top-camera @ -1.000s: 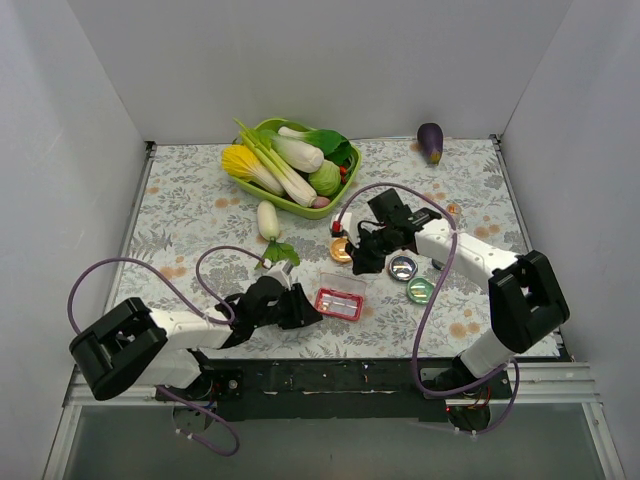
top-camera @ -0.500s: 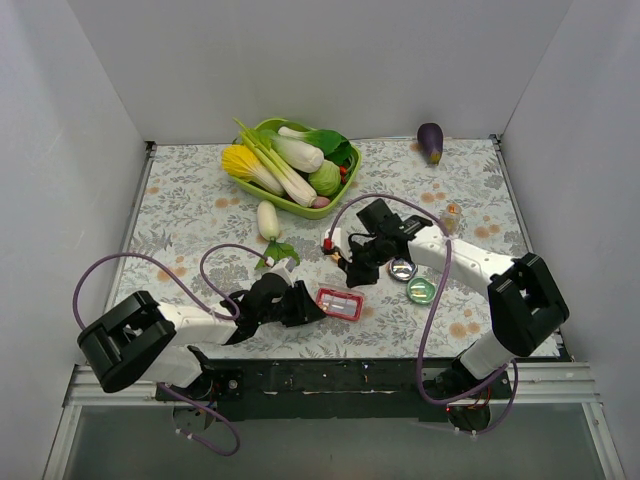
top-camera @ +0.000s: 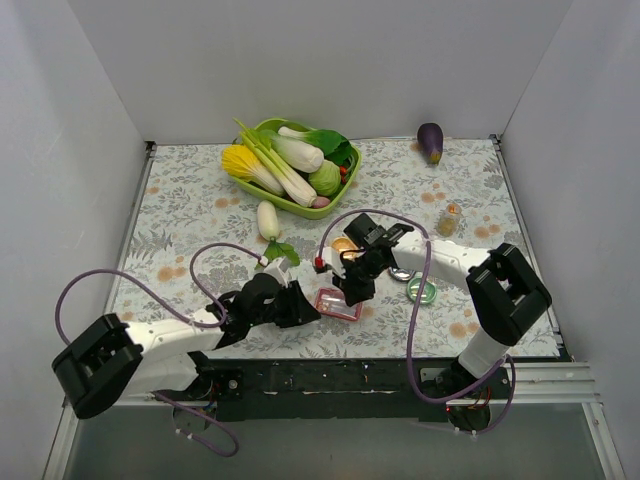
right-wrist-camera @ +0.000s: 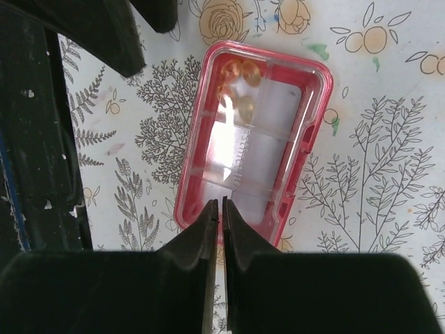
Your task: Sort the pills into containers
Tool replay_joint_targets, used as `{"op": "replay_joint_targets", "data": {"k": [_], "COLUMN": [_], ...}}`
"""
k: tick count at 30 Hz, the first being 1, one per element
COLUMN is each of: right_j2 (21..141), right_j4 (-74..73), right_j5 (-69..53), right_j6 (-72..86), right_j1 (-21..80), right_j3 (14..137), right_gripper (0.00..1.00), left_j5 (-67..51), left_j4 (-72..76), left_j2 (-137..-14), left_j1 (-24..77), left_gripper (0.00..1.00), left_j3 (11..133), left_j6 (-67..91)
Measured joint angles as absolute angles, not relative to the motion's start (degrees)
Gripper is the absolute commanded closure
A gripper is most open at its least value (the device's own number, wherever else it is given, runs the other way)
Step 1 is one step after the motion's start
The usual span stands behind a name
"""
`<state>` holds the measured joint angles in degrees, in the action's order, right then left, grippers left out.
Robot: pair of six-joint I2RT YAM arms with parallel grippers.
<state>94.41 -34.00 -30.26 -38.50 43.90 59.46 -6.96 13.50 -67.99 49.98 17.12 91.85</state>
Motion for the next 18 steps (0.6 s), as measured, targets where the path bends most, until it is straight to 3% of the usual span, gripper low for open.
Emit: {"op": "replay_joint_targets", "data": {"k": [3, 7, 11, 18], "right_j2": [94.63, 93.91, 93.54, 99.37], "right_j4": [-35.99, -36.21, -35.62, -33.01], "right_j5": [-30.72, -31.68, -31.31, -28.49], "right_j6": [-38.65, -39.24, -39.09, -37.54], "right_j1": [43.90, 45.17, 48.27, 49.82], "right_j3": [61.01, 64.64, 65.08, 63.99], "right_gripper": [0.88, 0.88, 0.89, 0.89], "left_j5": [-6.66, -4.38, 0.38, 5.80], "left_j4": [7.64, -0.36, -7.51, -14.55], "left_j2": [-60.36, -51.11, -44.58, -42.02], "left_j1": [49.98, 49.87, 49.50, 49.23], "left_gripper": [0.57, 0.38, 0.27, 0.19], "left_j3": [17.12, 17.19, 17.82, 21.63], "left_j6": [91.07, 90.24, 89.84, 88.42]}}
